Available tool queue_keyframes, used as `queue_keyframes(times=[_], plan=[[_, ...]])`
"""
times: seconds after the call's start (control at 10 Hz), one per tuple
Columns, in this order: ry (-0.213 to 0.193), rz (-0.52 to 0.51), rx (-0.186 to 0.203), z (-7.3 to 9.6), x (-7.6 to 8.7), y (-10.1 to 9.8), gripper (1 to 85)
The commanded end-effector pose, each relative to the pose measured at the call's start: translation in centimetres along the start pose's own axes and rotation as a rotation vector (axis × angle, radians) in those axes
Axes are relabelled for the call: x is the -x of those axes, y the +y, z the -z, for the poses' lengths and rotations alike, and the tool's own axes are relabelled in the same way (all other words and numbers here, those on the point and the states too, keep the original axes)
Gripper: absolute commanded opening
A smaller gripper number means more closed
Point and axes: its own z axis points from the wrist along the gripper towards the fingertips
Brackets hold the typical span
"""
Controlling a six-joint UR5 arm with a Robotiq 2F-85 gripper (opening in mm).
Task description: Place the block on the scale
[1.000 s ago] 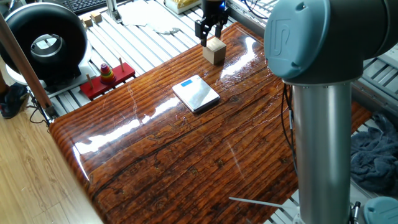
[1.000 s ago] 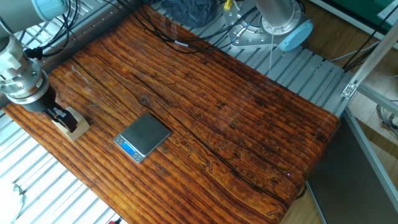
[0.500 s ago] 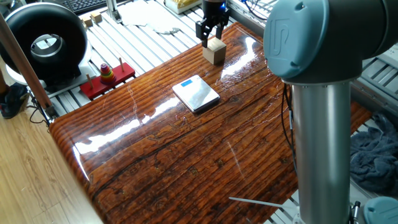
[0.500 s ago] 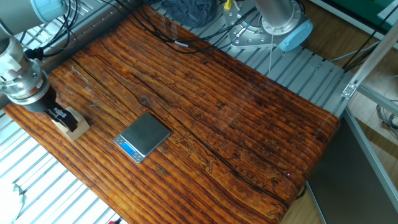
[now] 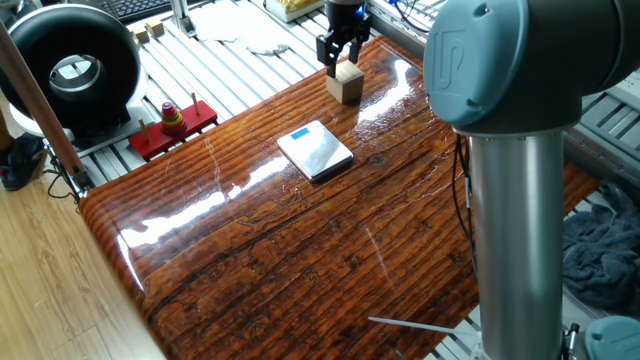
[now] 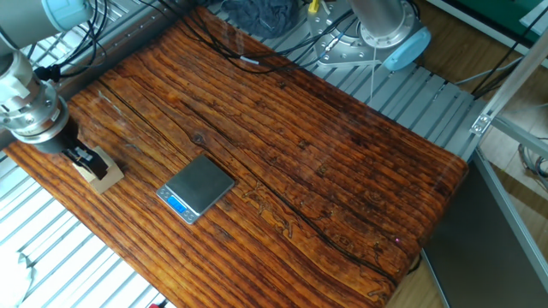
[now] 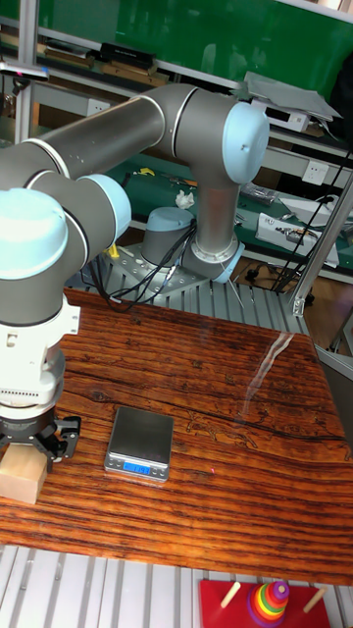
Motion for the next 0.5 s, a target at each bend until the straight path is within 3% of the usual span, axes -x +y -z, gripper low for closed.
queue_keyframes(times=[0.0,0.4], plan=[[0.005,-0.017,0.004,0.26,-0.35,-0.08,65.0],[-0.006,-0.065,0.011,0.28,-0.27,0.09,67.7]])
